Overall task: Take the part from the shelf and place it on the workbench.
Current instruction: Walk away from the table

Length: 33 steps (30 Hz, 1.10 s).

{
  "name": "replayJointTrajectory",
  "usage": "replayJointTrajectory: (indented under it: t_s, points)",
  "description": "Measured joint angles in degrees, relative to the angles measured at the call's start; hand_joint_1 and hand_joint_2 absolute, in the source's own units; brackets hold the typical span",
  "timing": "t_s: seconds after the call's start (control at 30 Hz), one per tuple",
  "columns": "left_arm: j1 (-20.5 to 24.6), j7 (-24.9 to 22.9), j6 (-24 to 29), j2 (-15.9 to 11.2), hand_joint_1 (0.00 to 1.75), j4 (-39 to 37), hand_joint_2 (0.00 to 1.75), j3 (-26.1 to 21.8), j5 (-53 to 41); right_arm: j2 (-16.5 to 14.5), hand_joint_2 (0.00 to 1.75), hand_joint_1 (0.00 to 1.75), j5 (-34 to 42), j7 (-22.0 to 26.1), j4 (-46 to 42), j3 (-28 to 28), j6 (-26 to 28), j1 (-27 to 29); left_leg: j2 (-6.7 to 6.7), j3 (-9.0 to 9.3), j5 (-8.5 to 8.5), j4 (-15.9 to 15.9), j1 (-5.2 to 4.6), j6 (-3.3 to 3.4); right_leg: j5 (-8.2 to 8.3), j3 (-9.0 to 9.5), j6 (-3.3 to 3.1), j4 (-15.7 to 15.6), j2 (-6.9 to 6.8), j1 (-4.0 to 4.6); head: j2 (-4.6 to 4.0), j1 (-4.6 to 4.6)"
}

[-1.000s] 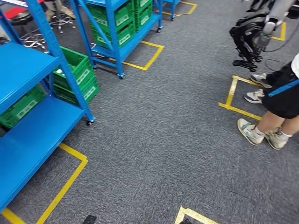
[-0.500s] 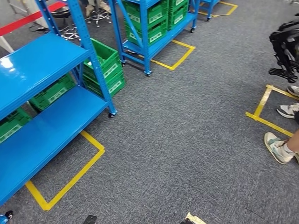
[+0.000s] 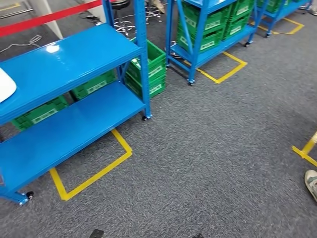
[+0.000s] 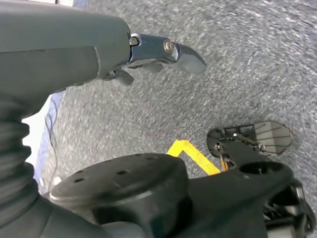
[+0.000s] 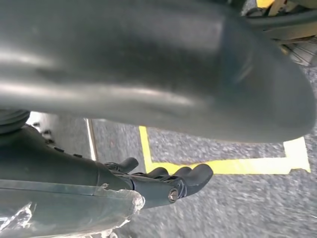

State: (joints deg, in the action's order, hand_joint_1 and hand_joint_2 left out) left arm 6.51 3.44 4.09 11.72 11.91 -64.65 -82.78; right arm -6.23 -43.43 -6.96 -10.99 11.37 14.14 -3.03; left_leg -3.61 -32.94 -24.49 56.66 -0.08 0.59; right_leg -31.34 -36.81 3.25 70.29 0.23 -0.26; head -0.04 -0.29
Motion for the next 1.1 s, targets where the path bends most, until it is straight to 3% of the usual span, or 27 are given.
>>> replayJointTrajectory:
  t_s: [0.03, 0.1, 0.13, 0.2, 0.23, 0.3, 0.37, 0.43, 0.47, 0.5, 0.57, 0.63, 0.67, 0.73, 0.8, 0.87, 0.93, 0.97, 1.03, 1.1]
  points:
    - [0.0, 0.0, 0.0, 0.0, 0.0, 0.0, 1.75, 0.0, 0.0, 0.0, 0.0, 0.0, 0.0, 0.0, 0.0, 0.0, 0.0, 0.0, -0.82, 0.02, 0.0, 0.0, 0.08, -0.21, 2.02, 1.66, 0.02, -3.9, 1.01, -0.2, 0.0, 0.02]
    - [0.1, 0.1, 0.1, 0.1, 0.0, 0.0, 1.75, 0.0, 0.1, 0.0, 0.0, 0.0, -0.1, 0.0, 0.0, 0.0, -0.1, -0.1, -2.24, -0.25, 0.04, 0.3, 0.11, -0.87, 3.99, 4.36, -0.16, -9.8, 3.46, -0.62, 0.0, 0.04]
    - [0.1, 0.1, 0.1, 0.1, 0.0, 0.0, 1.75, 0.0, 0.2, 0.0, 0.0, 0.0, -0.1, 0.0, 0.0, 0.0, -0.1, -0.1, -2.82, -0.46, 0.14, 0.4, 0.15, -1.25, 4.02, 4.88, -0.38, -10.9, 4.24, -0.68, 0.0, 0.04]
    - [0.0, 0.1, 0.1, 0.1, 0.0, 0.0, 1.75, 0.0, 0.3, 0.0, 0.0, 0.0, -0.2, 0.0, 0.0, 0.1, -0.1, -0.3, -3.85, -0.81, 0.47, 0.2, 0.36, -1.99, 4.02, 5.06, -1.21, -11.1, 3.63, -0.53, 0.0, 0.05]
    - [-0.1, 0.1, 0.1, 0.2, 0.0, 0.0, 1.75, 0.0, 0.4, 0.0, 0.0, 0.0, -0.3, 0.0, 0.0, 0.1, -0.1, -0.4, -3.43, -0.98, 0.33, 0.3, 0.35, -2.29, 4.12, 5.1, -1.61, -11.2, 3.06, -0.51, 0.0, 0.02]
    - [0.0, 0.0, 0.1, 0.2, 0.0, 0.0, 1.75, 0.0, 0.5, 0.0, 0.0, 0.0, -0.5, 0.1, 0.0, 0.2, 0.0, -0.4, -0.84, -2.51, -1.66, 3.4, 0.17, -2.78, 4.3, 5.23, -2.36, -11.5, 1.63, -0.56, 0.0, -0.45]
    - [0.2, 0.1, 0.1, 0.3, 0.0, 0.0, 1.75, 0.0, 0.6, 0.0, 0.0, 0.0, -0.6, 0.1, 0.0, 0.3, 0.1, -0.3, 1.89, -5.94, -5.18, 10.4, 0.08, -3.09, 4.22, 5.25, -2.8, -11.5, -0.08, -0.33, 0.0, -0.9]
    - [0.3, 0.2, 0.1, 0.3, 0.0, 0.0, 1.75, 0.0, 0.6, 0.1, 0.0, 0.0, -0.7, 0.0, 0.0, 0.5, 0.1, 0.0, 2.6, -8.36, -6.57, 15.3, 0.11, -3.15, 4.08, 5.27, -2.99, -11.5, -1.9, -0.14, 0.0, -0.9]
    - [0.3, 0.2, 0.1, 0.3, 0.0, 0.0, 1.75, 0.0, 0.6, 0.1, 0.0, 0.0, -0.7, 0.0, 0.0, 0.6, 0.1, 0.0, 2.75, -8.17, -5.73, 15.1, 0.1, -3.06, 4.02, 5.32, -3.02, -11.5, -2.69, -0.07, 0.0, -0.9]
    - [0.3, 0.2, 0.1, 0.3, 0.0, 0.0, 1.75, 0.0, 0.6, 0.1, 0.0, 0.0, -0.8, 0.0, 0.0, 0.7, 0.1, -0.1, 3.08, -6.9, -4.04, 12.8, 0.06, -2.89, 3.93, 5.43, -2.99, -11.5, -3.41, -0.02, 0.0, -0.9]
    - [0.2, 0.2, 0.1, 0.3, 0.0, 0.0, 1.75, 0.0, 0.6, 0.1, 0.0, 0.0, -0.8, 0.0, 0.0, 0.9, 0.1, -0.2, 5.67, -3.0, -0.72, 5.8, -0.34, -2.35, 3.63, 5.73, -2.7, -11.4, -4.63, 0.22, 0.0, -0.93]
    - [0.4, 0.2, 0.1, 0.3, 0.0, 0.0, 1.75, 0.0, 0.6, 0.1, 0.0, 0.0, -0.8, 0.0, 0.0, 0.9, 0.1, -0.2, 8.05, -0.72, 0.1, 1.3, -0.81, -1.63, 3.25, 5.93, -2.21, -11.4, -5.8, 0.65, 0.0, -0.88]
    - [0.4, 0.2, 0.1, 0.4, 0.0, 0.0, 1.75, 0.0, 0.6, 0.1, 0.0, 0.0, -0.8, 0.0, 0.0, 0.9, 0.1, -0.2, 8.18, -0.51, -0.16, 0.6, -0.98, -1.35, 3.1, 6.08, -1.97, -11.4, -6.48, 0.83, 0.0, -0.8]
    - [0.2, 0.2, 0.1, 0.5, 0.0, 0.0, 1.75, 0.0, 0.6, 0.1, 0.0, 0.0, -0.9, 0.0, 0.0, 1.0, 0.1, -0.4, 6.73, -0.46, -0.12, 0.2, -0.82, -0.73, 2.71, 6.52, -1.43, -11.5, -7.11, 0.82, 0.0, -0.61]
    - [0.0, 0.1, 0.1, 0.5, 0.0, 0.0, 1.75, 0.0, 0.6, 0.1, 0.0, 0.0, -0.9, 0.0, 0.0, 1.0, 0.2, -0.5, 5.33, -0.31, 0.1, -0.1, -0.45, -0.18, 0.89, 5.64, -0.76, -8.9, -4.47, 0.6, 0.0, -0.42]
    - [0.1, 0.1, 0.1, 0.6, 0.0, 0.0, 1.75, 0.0, 0.6, 0.1, 0.0, 0.0, -1.0, 0.0, 0.0, 1.0, 0.2, -0.4, 3.82, -0.34, 0.22, -0.1, -0.24, 0.2, -2.48, 2.43, -0.32, -2.1, -1.25, 0.37, 0.0, -0.09]
    - [0.1, 0.1, 0.0, 0.7, 0.0, 0.0, 1.75, 0.0, 0.6, 0.1, 0.0, 0.0, -1.0, -0.1, 0.0, 1.0, 0.3, -0.1, 2.04, -0.34, 0.24, -0.1, -0.19, 0.33, -4.16, -0.72, -0.15, 3.7, -0.49, 0.27, 0.0, 0.07]
    - [0.1, 0.1, 0.0, 0.7, 0.0, 0.0, 1.75, 0.0, 0.6, 0.1, 0.0, 0.0, -1.1, -0.1, 0.0, 1.1, 0.3, 0.0, 1.12, -0.3, 0.26, -0.1, -0.15, 0.28, -3.41, -1.14, -0.11, 3.9, -0.38, 0.23, 0.0, 0.09]
    - [0.0, 0.0, 0.0, 0.7, 0.0, 0.0, 1.75, 0.0, 0.5, 0.2, 0.0, 0.0, -1.3, 0.0, 0.0, 1.2, 0.3, 0.0, -0.63, -0.25, 0.27, 0.1, 0.04, -0.01, 0.65, 0.88, 0.07, -1.5, 0.69, -0.11, 0.0, 0.1]
    - [0.1, 0.1, 0.0, 0.7, 0.0, 0.0, 1.75, 0.0, 0.4, 0.2, 0.0, 0.0, -1.5, 0.0, 0.0, 1.2, 0.3, 0.0, -2.23, -0.52, 0.24, 0.5, 0.05, -0.66, 3.43, 3.78, 0.18, -8.2, 3.9, -0.79, 0.0, 0.19]
